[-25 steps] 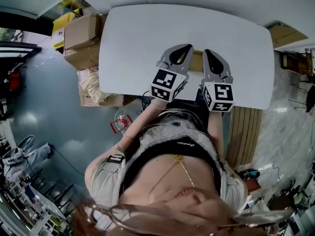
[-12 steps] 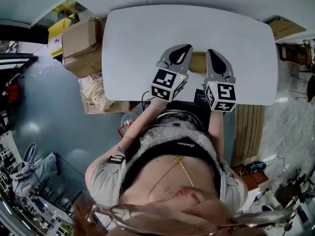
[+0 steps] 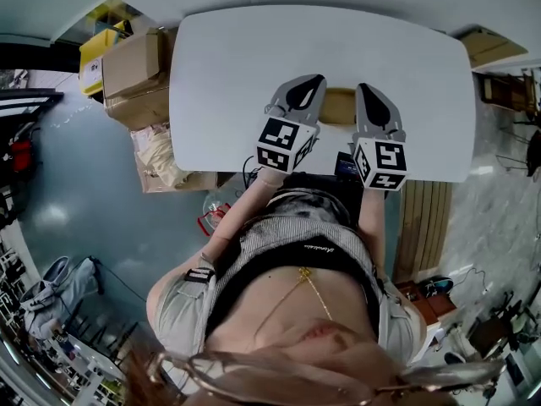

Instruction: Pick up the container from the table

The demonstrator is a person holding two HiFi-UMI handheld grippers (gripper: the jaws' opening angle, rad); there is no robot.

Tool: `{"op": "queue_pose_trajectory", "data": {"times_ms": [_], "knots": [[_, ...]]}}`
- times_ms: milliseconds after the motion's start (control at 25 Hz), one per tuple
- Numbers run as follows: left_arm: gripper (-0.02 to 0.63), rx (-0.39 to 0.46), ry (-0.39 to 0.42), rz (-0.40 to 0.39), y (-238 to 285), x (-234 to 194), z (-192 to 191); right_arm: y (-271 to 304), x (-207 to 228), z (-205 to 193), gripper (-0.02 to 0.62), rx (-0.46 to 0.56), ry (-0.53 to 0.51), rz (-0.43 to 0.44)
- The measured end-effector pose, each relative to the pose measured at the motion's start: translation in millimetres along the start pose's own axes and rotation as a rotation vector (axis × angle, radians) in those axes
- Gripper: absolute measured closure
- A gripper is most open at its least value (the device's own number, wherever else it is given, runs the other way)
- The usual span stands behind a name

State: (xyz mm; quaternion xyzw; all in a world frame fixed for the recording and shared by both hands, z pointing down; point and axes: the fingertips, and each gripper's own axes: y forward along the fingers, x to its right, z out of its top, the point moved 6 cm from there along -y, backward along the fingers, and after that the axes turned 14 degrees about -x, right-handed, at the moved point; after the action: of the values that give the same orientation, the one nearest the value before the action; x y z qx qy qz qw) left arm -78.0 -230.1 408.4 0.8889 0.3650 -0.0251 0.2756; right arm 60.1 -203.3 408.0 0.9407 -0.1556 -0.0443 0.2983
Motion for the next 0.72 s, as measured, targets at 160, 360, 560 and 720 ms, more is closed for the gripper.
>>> {"op": "queue_pose_trajectory", "data": {"times_ms": [160, 360, 560, 720], "knots": [[0.605, 0.004, -0.018, 0.044, 7.6, 8.8, 4.2, -5.5, 22.0, 0.1, 0.571, -0.003, -0.018, 0.020], [0.605, 0.009, -0.038, 0.094, 17.1, 18.8, 8.9, -9.8, 45.4, -1.0, 0.571, -0.004, -0.033, 0.046], [0.605, -0.001, -0.045, 0.128, 24.0, 29.3, 7.4, -12.4, 57.2, -5.1, 0.571, -0.002, -0.044, 0.082], [0.605, 0.000, -0.050, 0.138, 29.3, 37.9, 8.3, -13.4, 63.7, -7.4, 0.571, -0.004, -0.053, 0.105]]}}
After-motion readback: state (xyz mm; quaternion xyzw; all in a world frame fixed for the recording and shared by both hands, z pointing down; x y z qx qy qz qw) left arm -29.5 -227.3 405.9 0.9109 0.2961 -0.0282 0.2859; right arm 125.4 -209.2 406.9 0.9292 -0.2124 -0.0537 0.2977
